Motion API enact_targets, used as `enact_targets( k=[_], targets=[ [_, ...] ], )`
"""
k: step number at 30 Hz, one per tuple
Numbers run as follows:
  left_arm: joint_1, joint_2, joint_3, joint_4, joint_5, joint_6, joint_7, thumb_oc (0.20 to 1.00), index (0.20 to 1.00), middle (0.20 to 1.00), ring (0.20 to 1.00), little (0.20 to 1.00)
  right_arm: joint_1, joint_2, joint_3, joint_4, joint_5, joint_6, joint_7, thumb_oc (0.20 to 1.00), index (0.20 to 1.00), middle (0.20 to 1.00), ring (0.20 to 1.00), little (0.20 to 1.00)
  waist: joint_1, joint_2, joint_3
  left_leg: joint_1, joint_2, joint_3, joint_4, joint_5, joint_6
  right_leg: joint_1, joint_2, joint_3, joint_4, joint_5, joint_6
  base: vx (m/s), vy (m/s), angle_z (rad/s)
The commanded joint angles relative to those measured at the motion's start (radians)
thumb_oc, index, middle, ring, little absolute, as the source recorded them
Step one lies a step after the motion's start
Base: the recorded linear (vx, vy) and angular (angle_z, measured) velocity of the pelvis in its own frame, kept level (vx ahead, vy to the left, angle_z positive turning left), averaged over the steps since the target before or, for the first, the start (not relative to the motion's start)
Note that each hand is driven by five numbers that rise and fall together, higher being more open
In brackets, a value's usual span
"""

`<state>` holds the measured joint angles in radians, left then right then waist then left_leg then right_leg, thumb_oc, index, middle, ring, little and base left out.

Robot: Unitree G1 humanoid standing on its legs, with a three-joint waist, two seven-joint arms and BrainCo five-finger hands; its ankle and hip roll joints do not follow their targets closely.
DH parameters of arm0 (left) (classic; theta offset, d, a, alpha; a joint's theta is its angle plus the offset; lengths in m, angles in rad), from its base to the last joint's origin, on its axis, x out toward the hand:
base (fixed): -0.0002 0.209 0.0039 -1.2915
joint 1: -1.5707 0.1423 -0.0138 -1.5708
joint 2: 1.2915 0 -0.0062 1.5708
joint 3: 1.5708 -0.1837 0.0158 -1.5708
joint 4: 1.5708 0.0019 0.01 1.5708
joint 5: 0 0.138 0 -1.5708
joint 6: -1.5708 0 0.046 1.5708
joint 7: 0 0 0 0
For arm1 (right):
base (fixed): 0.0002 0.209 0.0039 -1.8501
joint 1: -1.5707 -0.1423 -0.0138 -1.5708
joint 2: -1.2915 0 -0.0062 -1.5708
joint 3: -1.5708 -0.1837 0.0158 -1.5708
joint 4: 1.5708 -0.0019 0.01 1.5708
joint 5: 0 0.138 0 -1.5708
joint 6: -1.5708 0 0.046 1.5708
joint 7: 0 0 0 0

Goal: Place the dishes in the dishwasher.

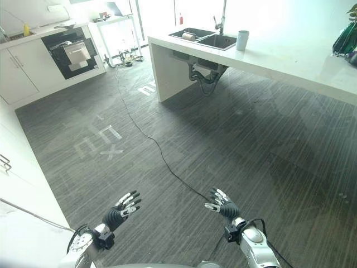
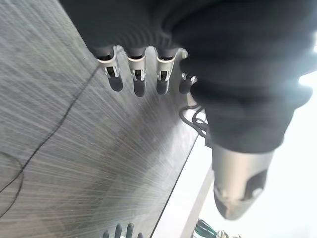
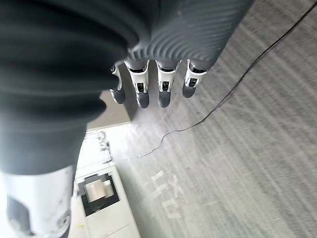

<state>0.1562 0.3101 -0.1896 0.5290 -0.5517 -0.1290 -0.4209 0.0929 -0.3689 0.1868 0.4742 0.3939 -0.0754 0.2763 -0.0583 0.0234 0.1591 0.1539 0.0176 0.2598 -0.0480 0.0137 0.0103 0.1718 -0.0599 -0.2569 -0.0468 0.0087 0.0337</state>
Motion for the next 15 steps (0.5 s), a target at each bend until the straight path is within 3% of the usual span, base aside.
enact_targets(
  k=[1,7,10,15],
  targets=[
    [-0.040,-0.007,0.014,0.014,-0.015,-0.051,0.014,1.000,1.000,1.000,1.000,1.000,-0.061,0.019,0.002,0.019,0.029,-0.045,0.008,1.000,1.000,1.000,1.000,1.000,0.022,-0.010,0.007,-0.005,0.041,0.042,0.174,-0.155,-0.042,-0.010,-0.031,-0.051,0.092,-0.109,0.035,0.00,0.000,0.00],
    [-0.047,-0.021,0.005,0.073,-0.019,-0.008,0.017,1.000,1.000,1.000,1.000,1.000,-0.071,0.026,0.024,0.067,0.005,-0.026,-0.014,1.000,1.000,1.000,1.000,1.000,0.026,-0.008,0.016,-0.010,0.036,0.038,0.172,-0.158,-0.039,-0.018,-0.033,-0.056,0.092,-0.108,0.037,0.00,0.000,0.00],
    [-0.060,-0.028,-0.007,0.127,0.024,-0.004,0.019,1.000,1.000,1.000,1.000,1.000,-0.086,0.024,0.042,0.117,-0.060,-0.025,-0.044,1.000,1.000,1.000,1.000,1.000,0.028,-0.008,0.019,-0.012,0.035,0.036,0.173,-0.160,-0.038,-0.019,-0.033,-0.058,0.092,-0.109,0.038,0.00,0.000,0.00],
    [-0.084,-0.050,-0.023,0.219,0.049,-0.026,0.034,1.000,1.000,1.000,1.000,1.000,-0.097,0.031,0.064,0.216,0.002,-0.026,-0.030,1.000,1.000,1.000,1.000,1.000,0.029,-0.007,0.025,-0.006,0.034,0.033,0.155,-0.155,-0.037,-0.020,-0.030,-0.063,0.086,-0.106,0.038,0.00,-0.003,0.01]
  ],
)
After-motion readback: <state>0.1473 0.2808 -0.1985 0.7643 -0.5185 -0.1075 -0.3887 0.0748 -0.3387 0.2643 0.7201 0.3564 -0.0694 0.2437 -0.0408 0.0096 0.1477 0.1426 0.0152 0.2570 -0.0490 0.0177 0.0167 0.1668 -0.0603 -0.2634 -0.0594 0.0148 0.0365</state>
